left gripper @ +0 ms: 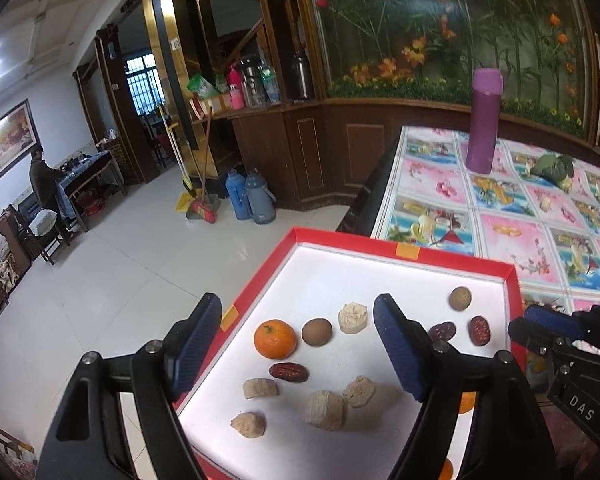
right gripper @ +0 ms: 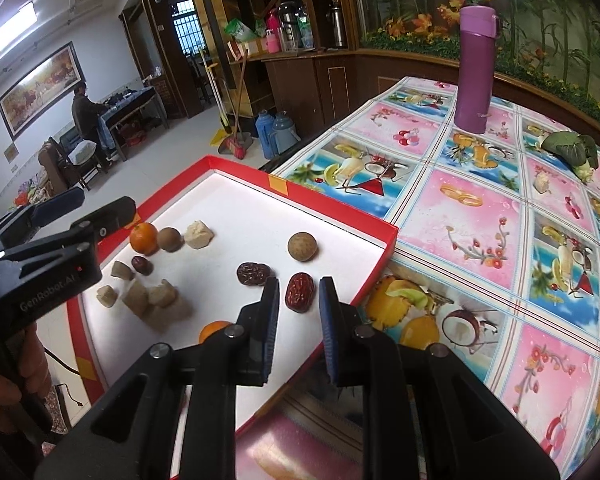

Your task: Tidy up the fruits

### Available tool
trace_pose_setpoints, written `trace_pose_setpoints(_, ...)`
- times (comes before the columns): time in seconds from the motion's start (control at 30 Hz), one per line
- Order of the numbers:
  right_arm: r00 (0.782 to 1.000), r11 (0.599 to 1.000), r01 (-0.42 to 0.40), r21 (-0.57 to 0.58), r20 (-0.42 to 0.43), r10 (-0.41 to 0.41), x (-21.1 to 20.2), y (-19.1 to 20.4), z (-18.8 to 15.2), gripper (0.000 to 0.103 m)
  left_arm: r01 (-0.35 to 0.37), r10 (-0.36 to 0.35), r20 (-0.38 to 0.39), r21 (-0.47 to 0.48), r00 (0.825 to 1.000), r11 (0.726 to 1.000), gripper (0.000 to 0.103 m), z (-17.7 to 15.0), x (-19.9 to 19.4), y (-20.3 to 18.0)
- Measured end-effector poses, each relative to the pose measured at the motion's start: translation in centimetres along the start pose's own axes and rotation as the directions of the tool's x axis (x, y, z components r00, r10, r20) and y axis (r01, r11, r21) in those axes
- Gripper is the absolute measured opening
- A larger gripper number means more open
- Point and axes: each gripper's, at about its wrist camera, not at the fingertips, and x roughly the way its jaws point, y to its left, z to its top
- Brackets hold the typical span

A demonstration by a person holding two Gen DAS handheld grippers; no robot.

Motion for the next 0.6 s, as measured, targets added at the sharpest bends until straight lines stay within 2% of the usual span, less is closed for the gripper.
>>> trace_pose_setpoints(0.37, 0.999, 1.0, 0.004, -0.004, 0.042, -0.004, -2.6, 0.4, -0.9, 0.022, 0.016, -0.015, 0.028, -0.06, 1.0, 0.998, 0.08, 0.5, -2.3, 0.2)
trace_pose_setpoints(0.6, 0.998, 1.0, -0.006, 0.01, 0.063, 0.006, -3.9, 0.2, -1.2, 0.022, -0.01, 0.013, 0.055, -0.051, 0.998, 0.999, 0.083, 0.5, -3.5, -0.3)
